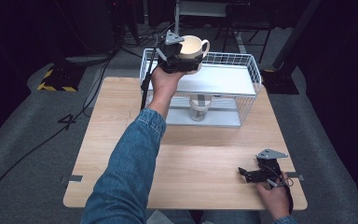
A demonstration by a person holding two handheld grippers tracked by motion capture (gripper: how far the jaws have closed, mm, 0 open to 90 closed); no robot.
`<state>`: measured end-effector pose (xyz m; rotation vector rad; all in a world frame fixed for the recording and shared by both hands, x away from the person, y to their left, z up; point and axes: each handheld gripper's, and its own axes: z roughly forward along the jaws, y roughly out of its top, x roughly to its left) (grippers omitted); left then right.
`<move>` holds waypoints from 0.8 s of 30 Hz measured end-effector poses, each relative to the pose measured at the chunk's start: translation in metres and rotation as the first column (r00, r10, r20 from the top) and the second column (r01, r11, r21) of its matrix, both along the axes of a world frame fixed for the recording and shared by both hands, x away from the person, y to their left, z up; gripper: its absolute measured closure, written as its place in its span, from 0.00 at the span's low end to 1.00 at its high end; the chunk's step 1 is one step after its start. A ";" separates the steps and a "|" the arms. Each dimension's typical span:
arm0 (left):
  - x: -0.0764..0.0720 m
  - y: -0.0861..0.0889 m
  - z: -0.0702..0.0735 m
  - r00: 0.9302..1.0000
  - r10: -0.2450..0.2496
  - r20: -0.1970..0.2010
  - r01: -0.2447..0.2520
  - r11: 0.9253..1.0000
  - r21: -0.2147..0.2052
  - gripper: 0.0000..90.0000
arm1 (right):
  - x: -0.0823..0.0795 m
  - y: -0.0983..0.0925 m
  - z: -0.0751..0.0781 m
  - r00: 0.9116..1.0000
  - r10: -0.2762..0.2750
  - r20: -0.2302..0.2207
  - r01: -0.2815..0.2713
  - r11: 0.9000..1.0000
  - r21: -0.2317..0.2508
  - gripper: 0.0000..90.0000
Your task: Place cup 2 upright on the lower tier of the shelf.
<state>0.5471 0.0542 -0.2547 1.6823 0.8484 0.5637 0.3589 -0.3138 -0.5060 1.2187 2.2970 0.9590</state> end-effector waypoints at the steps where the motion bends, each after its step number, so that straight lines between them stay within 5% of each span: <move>1: 0.000 0.000 0.000 1.000 0.000 0.000 0.000 1.000 0.000 0.10 | 0.000 0.000 0.000 1.000 0.000 0.000 0.000 1.000 0.000 0.02; 8: 0.013 -0.008 -0.005 1.000 0.005 -0.027 -0.005 1.000 -0.010 0.10 | 0.000 0.000 0.000 1.000 -0.002 0.000 0.002 1.000 -0.003 0.02; 24: 0.029 -0.025 -0.022 0.997 0.022 -0.068 -0.018 0.999 0.050 0.10 | 0.000 0.000 0.000 1.000 -0.003 0.000 0.003 1.000 0.000 0.02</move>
